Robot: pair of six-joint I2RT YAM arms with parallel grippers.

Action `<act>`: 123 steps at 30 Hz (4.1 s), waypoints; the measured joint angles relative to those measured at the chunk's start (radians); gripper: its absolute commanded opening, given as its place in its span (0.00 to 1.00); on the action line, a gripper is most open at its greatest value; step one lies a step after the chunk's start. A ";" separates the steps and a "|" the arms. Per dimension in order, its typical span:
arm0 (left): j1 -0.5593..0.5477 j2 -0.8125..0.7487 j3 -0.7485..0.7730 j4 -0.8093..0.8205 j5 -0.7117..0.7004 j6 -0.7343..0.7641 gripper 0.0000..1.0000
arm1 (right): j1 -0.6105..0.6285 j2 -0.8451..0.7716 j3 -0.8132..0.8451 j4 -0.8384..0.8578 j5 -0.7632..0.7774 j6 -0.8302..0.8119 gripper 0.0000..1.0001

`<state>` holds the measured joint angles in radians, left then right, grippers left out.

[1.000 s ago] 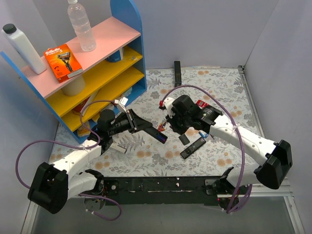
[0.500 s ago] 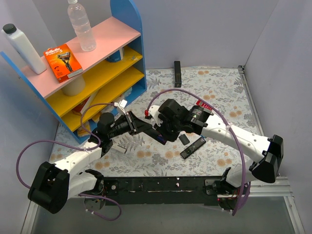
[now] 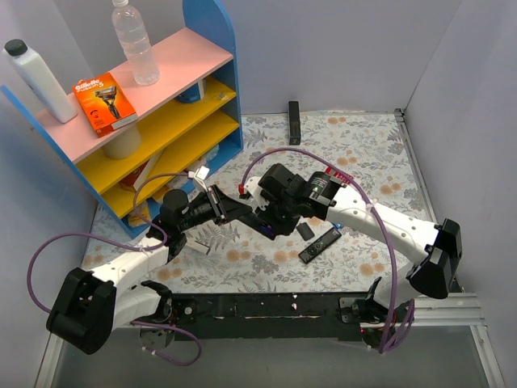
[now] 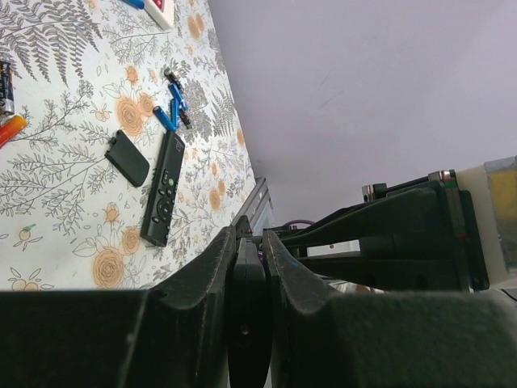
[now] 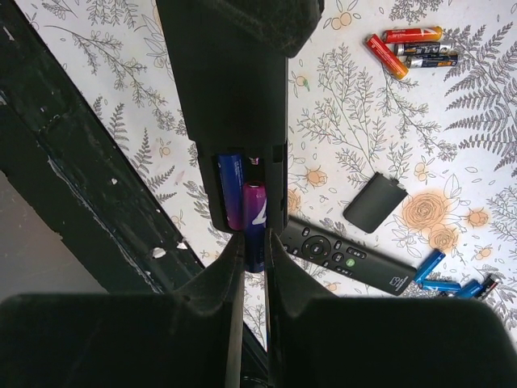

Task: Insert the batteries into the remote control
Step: Load the battery into the remote control.

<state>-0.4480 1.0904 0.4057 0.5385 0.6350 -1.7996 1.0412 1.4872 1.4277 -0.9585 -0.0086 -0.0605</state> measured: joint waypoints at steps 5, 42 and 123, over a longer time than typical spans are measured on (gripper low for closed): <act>0.000 0.000 -0.004 0.026 0.002 -0.015 0.00 | 0.000 0.020 0.029 -0.010 0.002 -0.001 0.01; 0.000 -0.012 -0.085 0.150 -0.037 -0.157 0.00 | 0.002 0.108 0.167 -0.102 -0.022 -0.102 0.27; -0.006 -0.047 -0.093 0.148 -0.036 -0.196 0.00 | -0.020 -0.149 -0.084 0.097 -0.077 -0.074 0.14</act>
<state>-0.4538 1.0439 0.3130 0.6868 0.5991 -1.9961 1.0214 1.3384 1.3441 -0.8619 -0.0860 -0.1341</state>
